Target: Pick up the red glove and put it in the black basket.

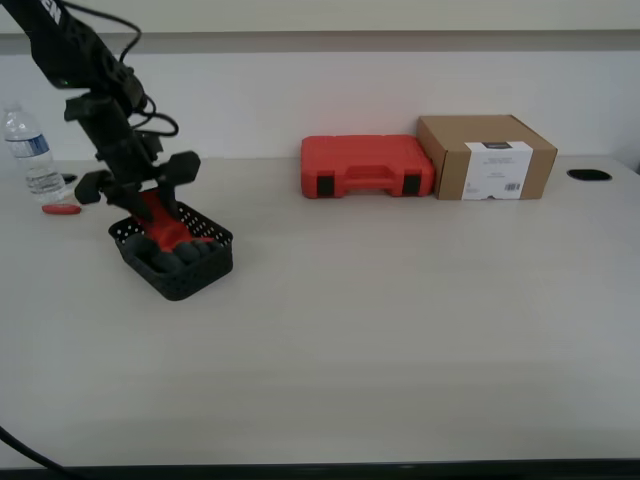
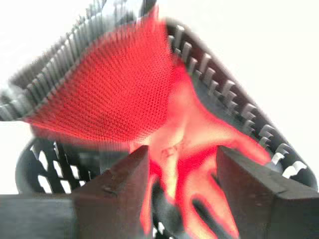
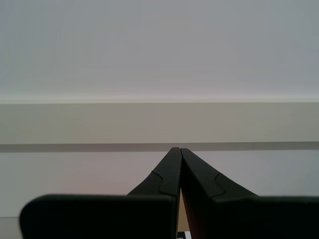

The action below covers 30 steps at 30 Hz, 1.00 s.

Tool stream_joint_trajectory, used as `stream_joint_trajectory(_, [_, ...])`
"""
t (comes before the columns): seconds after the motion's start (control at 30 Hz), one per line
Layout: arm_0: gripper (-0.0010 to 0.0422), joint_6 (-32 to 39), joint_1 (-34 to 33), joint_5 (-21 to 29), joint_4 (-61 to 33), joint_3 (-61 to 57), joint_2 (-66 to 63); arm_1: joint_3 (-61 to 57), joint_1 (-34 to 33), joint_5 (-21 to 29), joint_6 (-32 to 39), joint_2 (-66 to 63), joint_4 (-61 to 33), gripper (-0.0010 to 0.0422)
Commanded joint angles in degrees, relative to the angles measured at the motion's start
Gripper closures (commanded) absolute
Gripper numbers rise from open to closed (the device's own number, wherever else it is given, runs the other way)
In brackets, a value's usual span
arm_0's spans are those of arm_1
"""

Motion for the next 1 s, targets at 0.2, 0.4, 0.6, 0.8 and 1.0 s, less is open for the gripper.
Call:
stream_joint_trajectory(0.2, [0.0412,0.15,-0.02,0.02,-1.16,0.04,0.0,-0.87,-0.59,1.29,3.78,-24.87,-1.33,0.0405])
stream_joint_trajectory(0.4, [0.0412,0.15,-0.02,0.02,-2.16,0.04,0.0,-1.44,-0.7,-0.46,5.07,-42.56,2.84,0.0413])
stream_joint_trajectory(0.6, [0.0412,0.15,0.0,0.02,-2.69,0.04,0.0,-1.7,-0.76,0.09,7.02,-55.34,1.09,0.0413])
stream_joint_trajectory(0.8, [0.0412,0.13,-0.02,0.02,-2.6,0.04,0.0,-1.7,-1.14,0.44,6.95,-60.67,0.79,0.0413])
stream_joint_trajectory(1.0, [0.0412,0.15,0.0,0.02,-2.64,0.04,0.0,-1.62,-1.11,-0.09,6.71,-61.13,0.9,0.0413])
